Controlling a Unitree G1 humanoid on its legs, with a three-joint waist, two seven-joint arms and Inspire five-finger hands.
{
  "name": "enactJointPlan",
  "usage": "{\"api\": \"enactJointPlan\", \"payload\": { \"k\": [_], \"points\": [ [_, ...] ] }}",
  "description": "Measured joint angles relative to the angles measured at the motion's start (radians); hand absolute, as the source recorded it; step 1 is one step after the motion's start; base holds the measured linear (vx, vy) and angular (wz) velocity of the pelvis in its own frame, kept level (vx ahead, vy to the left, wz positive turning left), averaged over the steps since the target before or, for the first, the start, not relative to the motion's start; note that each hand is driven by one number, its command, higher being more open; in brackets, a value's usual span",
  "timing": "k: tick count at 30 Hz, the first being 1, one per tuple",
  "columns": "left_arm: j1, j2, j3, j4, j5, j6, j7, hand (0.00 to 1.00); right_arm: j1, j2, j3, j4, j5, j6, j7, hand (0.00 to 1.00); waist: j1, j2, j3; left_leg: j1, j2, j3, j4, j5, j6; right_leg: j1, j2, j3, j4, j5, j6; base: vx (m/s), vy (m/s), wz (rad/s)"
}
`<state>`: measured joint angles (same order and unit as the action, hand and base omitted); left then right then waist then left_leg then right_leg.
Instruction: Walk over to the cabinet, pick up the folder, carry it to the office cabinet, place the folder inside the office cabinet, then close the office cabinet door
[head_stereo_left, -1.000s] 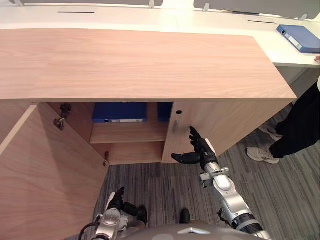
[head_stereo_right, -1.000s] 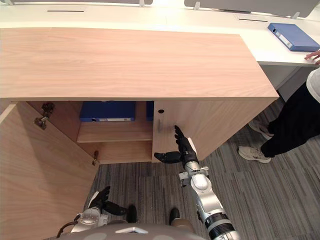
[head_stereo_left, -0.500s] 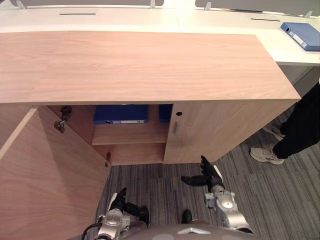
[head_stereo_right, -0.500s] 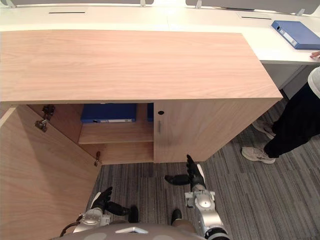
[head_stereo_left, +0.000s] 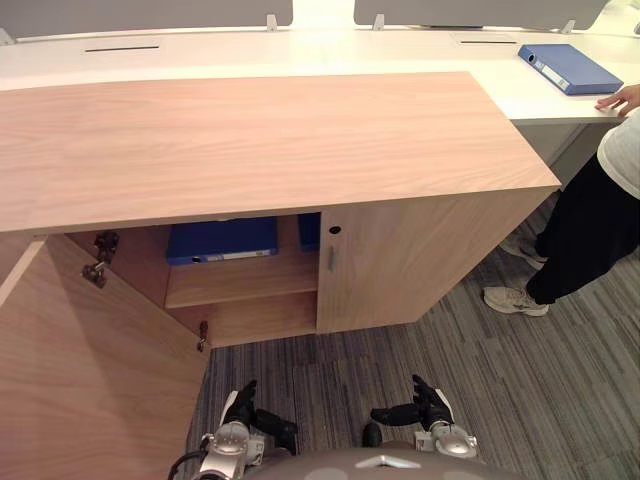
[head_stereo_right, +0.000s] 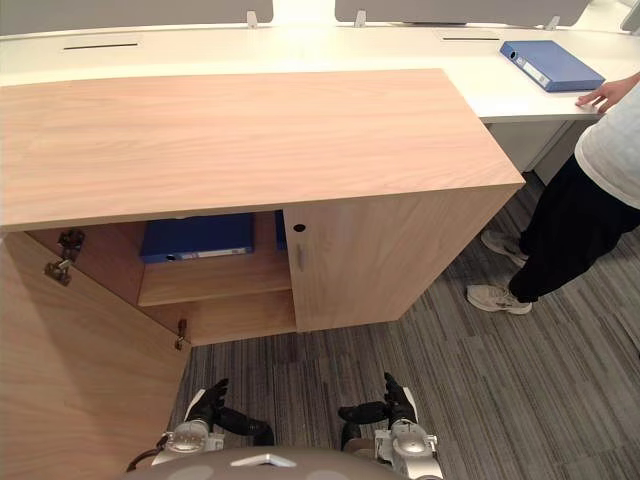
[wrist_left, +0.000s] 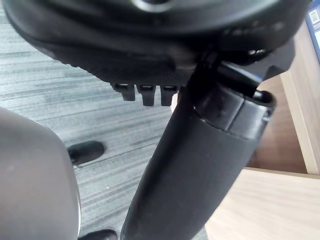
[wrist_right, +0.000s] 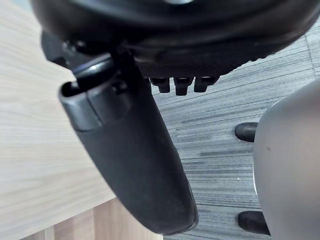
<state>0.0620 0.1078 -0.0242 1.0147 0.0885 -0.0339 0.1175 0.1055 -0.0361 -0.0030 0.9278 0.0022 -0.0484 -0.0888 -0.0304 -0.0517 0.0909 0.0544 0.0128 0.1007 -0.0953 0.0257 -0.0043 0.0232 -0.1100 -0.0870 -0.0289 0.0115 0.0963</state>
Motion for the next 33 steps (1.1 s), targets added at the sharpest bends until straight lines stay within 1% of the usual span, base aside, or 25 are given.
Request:
{"api": "enactJointPlan", "payload": {
  "k": [1,6,8,9,11,13,14,17,18,19,20,22,24,26,29,31,32,33],
  "points": [
    [0.0,0.0,0.0,0.005,-0.001,0.0,0.002,1.0,-0.006,0.004,-0.02,0.013,0.0,0.001,0.0,1.0,0.0,0.0,0.0,0.002,-0.001,0.004,0.0,-0.003,-0.001,0.002,0.0,0.005,-0.003,0.0,0.0,0.03,0.015,-0.09],
    [0.001,0.0,0.002,0.011,-0.01,0.001,0.007,1.0,-0.017,0.003,-0.026,0.03,0.0,0.006,-0.004,1.0,0.0,0.004,-0.001,0.019,-0.001,0.027,0.001,-0.016,0.0,0.014,-0.001,0.018,-0.009,-0.002,0.002,0.02,0.011,-0.12],
    [-0.004,-0.002,0.003,0.01,-0.019,0.0,0.008,1.0,-0.025,0.003,-0.048,0.033,0.0,0.007,-0.004,1.0,-0.001,0.008,0.003,0.01,-0.003,0.027,0.006,-0.017,0.001,-0.018,-0.005,0.02,0.05,-0.029,0.005,0.0,0.004,0.02],
    [-0.004,-0.002,0.005,0.01,-0.032,-0.001,0.013,1.0,-0.029,0.002,-0.057,0.041,0.001,0.008,-0.006,1.0,-0.001,0.009,0.003,0.002,-0.006,0.022,0.007,-0.015,0.003,-0.049,-0.007,0.028,0.102,-0.053,0.004,0.0,0.011,0.06],
    [0.003,0.001,0.025,0.011,-0.049,0.0,0.026,1.0,-0.034,0.002,-0.056,0.048,0.002,0.011,-0.009,1.0,0.002,0.003,0.006,-0.006,-0.009,0.013,0.007,-0.014,0.005,-0.08,-0.011,0.039,0.16,-0.08,0.001,0.0,0.02,0.1],
    [0.01,0.002,0.055,0.011,-0.059,0.0,0.031,1.0,-0.035,0.003,-0.057,0.047,0.002,0.012,-0.009,1.0,0.003,-0.002,0.007,-0.008,-0.014,-0.007,0.007,-0.016,0.008,-0.08,-0.017,0.033,0.17,-0.099,0.002,0.0,0.003,0.25],
    [0.013,0.0,0.085,0.011,-0.063,0.0,0.033,1.0,-0.034,0.003,-0.059,0.047,0.003,0.014,-0.01,1.0,0.007,-0.001,0.007,-0.007,-0.017,-0.027,0.007,-0.017,0.009,-0.079,-0.021,0.025,0.188,-0.119,0.003,0.0,-0.014,0.38],
    [0.017,-0.004,0.13,0.011,-0.086,0.0,0.046,1.0,-0.029,0.002,-0.063,0.047,0.001,0.015,-0.01,1.0,0.021,0.003,0.007,-0.006,-0.02,-0.068,0.007,-0.015,0.009,-0.067,-0.023,0.0,0.21,-0.155,-0.003,0.02,-0.036,0.42],
    [0.018,-0.004,0.136,0.011,-0.095,0.0,0.05,1.0,-0.029,0.002,-0.064,0.047,0.001,0.016,-0.01,1.0,0.023,0.003,0.007,-0.007,-0.02,-0.079,0.011,-0.015,0.009,-0.061,-0.024,-0.008,0.212,-0.157,-0.001,0.04,-0.053,0.51],
    [0.022,-0.007,0.159,0.011,-0.111,0.0,0.051,1.0,-0.028,0.004,-0.071,0.047,0.001,0.017,-0.013,1.0,0.023,0.003,0.008,-0.007,-0.02,-0.105,0.021,-0.017,0.007,-0.043,-0.024,-0.026,0.211,-0.162,-0.005,0.06,-0.057,0.48],
    [0.023,-0.007,0.165,0.012,-0.12,0.0,0.052,1.0,-0.027,0.004,-0.074,0.047,0.001,0.017,-0.016,1.0,0.022,0.003,0.008,-0.007,-0.02,-0.119,0.025,-0.019,0.005,-0.034,-0.023,-0.03,0.211,-0.164,-0.009,0.08,-0.062,0.72],
    [0.026,-0.011,0.179,0.011,-0.128,0.0,0.056,1.0,-0.024,0.004,-0.076,0.047,0.0,0.017,-0.029,1.0,0.023,0.003,0.01,-0.008,-0.017,-0.177,0.047,-0.025,-0.004,0.005,-0.018,-0.03,0.211,-0.171,-0.022,0.07,-0.042,0.83],
    [0.028,-0.021,0.21,0.01,-0.143,-0.001,0.059,1.0,-0.028,0.004,-0.076,0.046,-0.001,0.016,-0.032,1.0,0.027,0.004,0.011,-0.013,-0.017,-0.204,0.066,-0.027,-0.006,0.028,-0.016,-0.034,0.211,-0.174,-0.027,0.04,-0.038,0.66],
    [0.029,-0.032,0.239,0.01,-0.16,-0.001,0.062,1.0,-0.039,0.004,-0.076,0.045,-0.002,0.015,-0.033,1.0,0.03,0.004,0.011,-0.036,-0.02,-0.231,0.088,-0.027,-0.007,0.032,-0.017,-0.056,0.21,-0.176,-0.031,-0.01,-0.05,0.53],
    [0.025,-0.05,0.289,0.008,-0.199,-0.001,0.071,1.0,-0.049,0.006,-0.075,0.027,-0.002,0.016,-0.047,1.0,0.031,0.009,0.02,-0.086,-0.034,-0.274,0.134,-0.025,-0.01,0.033,-0.024,-0.119,0.204,-0.178,-0.032,-0.04,-0.044,0.61],
    [0.026,-0.068,0.329,-0.015,-0.234,0.0,0.086,1.0,-0.047,0.009,-0.085,0.0,-0.002,0.015,-0.061,1.0,0.033,0.014,0.031,-0.146,-0.053,-0.269,0.196,-0.02,-0.011,0.034,-0.039,-0.18,0.206,-0.191,-0.029,-0.1,-0.011,0.72],
    [0.028,-0.068,0.33,-0.021,-0.241,0.0,0.091,1.0,-0.049,0.013,-0.092,0.0,-0.001,0.015,-0.065,1.0,0.036,0.014,0.032,-0.153,-0.056,-0.258,0.196,-0.017,-0.009,0.034,-0.044,-0.193,0.207,-0.203,-0.026,-0.13,0.002,0.62],
    [0.03,-0.073,0.337,-0.033,-0.248,0.0,0.095,1.0,-0.051,0.019,-0.096,-0.001,-0.001,0.015,-0.071,1.0,0.037,0.019,0.035,-0.157,-0.052,-0.232,0.19,-0.019,-0.004,0.037,-0.054,-0.216,0.211,-0.212,-0.021,-0.14,0.02,0.52]
  ]
}}
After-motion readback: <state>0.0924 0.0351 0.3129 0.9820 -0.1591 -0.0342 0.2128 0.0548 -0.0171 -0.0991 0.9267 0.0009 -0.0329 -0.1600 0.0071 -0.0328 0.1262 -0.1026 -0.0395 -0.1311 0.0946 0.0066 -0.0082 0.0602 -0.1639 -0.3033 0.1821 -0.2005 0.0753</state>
